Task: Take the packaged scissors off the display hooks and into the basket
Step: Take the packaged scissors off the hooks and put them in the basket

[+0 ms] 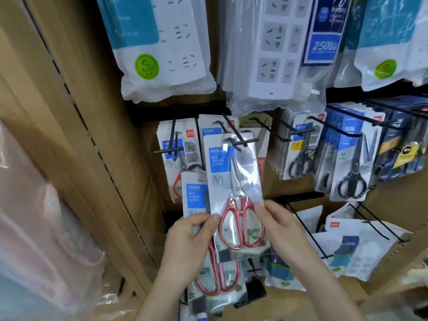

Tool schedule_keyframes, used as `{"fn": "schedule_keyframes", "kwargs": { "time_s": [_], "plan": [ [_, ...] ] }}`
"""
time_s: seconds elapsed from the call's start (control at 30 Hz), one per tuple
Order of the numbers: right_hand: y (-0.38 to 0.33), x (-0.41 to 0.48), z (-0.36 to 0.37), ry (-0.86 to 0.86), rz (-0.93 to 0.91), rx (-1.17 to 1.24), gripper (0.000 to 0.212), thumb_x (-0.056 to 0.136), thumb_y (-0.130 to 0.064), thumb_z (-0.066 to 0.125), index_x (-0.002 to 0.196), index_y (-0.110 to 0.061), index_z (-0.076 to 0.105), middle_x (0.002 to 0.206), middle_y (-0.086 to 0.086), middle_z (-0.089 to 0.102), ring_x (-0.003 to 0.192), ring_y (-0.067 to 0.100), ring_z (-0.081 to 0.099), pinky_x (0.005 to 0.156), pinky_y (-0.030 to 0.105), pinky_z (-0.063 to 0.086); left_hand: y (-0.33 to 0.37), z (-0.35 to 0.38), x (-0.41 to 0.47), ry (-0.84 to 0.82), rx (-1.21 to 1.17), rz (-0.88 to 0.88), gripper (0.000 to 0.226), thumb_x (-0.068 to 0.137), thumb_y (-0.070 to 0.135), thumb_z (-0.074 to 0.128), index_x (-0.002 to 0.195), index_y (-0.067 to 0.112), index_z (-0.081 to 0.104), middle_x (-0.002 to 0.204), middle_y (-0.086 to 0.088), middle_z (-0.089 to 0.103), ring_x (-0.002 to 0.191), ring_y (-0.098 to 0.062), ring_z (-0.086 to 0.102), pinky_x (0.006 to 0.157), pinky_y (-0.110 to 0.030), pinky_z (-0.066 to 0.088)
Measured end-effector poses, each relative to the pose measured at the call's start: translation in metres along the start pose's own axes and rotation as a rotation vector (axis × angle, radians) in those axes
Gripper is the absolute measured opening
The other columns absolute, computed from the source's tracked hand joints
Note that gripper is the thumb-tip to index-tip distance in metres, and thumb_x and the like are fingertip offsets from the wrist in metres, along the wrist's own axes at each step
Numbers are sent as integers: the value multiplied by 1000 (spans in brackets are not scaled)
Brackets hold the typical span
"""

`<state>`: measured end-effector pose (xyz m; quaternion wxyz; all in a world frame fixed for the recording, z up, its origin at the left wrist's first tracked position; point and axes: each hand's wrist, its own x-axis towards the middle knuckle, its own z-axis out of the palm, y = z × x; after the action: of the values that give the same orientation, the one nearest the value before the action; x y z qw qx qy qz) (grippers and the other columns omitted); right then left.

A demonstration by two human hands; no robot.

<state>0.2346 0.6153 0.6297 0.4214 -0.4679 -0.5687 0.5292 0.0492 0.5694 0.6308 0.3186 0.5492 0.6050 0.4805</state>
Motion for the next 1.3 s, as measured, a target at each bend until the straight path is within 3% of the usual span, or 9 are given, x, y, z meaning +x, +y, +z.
{"fn": "schedule_keyframes", "kwargs": {
  "time_s": [0.17,0.23,0.37,0.57,0.77,0.9,1.0,1.17,1.3],
  "plan": [
    [3,0,-1,2,33,36,31,97,-30,56,85,-3,64,76,17,65,44,19,62,37,16,36,-11,-5,5,23,-81,-110,26,81,52,69,82,29,79,78,4,77,78,-11,70,70,-27,56],
    [7,22,6,110,-42,-68,38,98,-36,55,86,0,62,79,21,64,47,27,64,42,24,39,-21,-7,-4,176,-195,-218,3,76,28,79,78,27,81,84,11,77,86,-11,73,74,-22,57],
    [21,72,19,222,-68,-172,42,97,-41,56,76,-5,57,74,18,61,65,39,68,58,44,60,-33,-17,-26,318,-222,-275,21,74,6,84,72,26,81,85,6,77,81,-7,71,63,-16,55],
    [33,124,30,236,-51,-472,38,99,-50,45,80,-20,58,81,-2,69,73,24,70,62,40,57,-34,-22,-38,380,-292,-224,22,71,0,82,71,22,79,85,4,75,76,-2,70,52,-7,48],
    [28,123,27,224,68,-825,41,101,-47,40,126,-16,52,115,9,61,100,32,61,76,38,50,-33,-17,-41,341,-353,-204,20,68,6,82,69,26,80,89,6,76,98,-16,67,55,-13,53],
    [20,53,19,-34,105,-180,44,99,-49,50,135,-26,54,126,-10,61,120,19,59,97,40,51,-24,-12,-37,309,-456,-208,18,64,16,79,78,26,80,104,0,74,92,-16,72,57,-21,57],
    [23,-2,25,-288,254,140,31,99,-48,49,119,-32,67,109,0,75,103,22,71,94,46,56,-11,-5,-29,268,-505,-153,38,73,13,76,106,32,73,113,12,72,99,-13,71,64,-25,59],
    [26,-17,29,-33,77,222,30,104,-19,45,104,-23,74,101,8,77,98,30,72,95,57,52,1,14,-21,258,-562,-124,78,67,14,75,133,41,42,107,25,70,100,-5,69,66,-19,57],
    [29,-19,21,63,-22,147,29,104,-20,46,100,-26,74,97,7,77,94,30,72,89,58,54,5,20,-20,226,-520,-100,68,72,11,75,129,41,51,110,23,70,100,-4,69,66,-18,57]
  ]
}}
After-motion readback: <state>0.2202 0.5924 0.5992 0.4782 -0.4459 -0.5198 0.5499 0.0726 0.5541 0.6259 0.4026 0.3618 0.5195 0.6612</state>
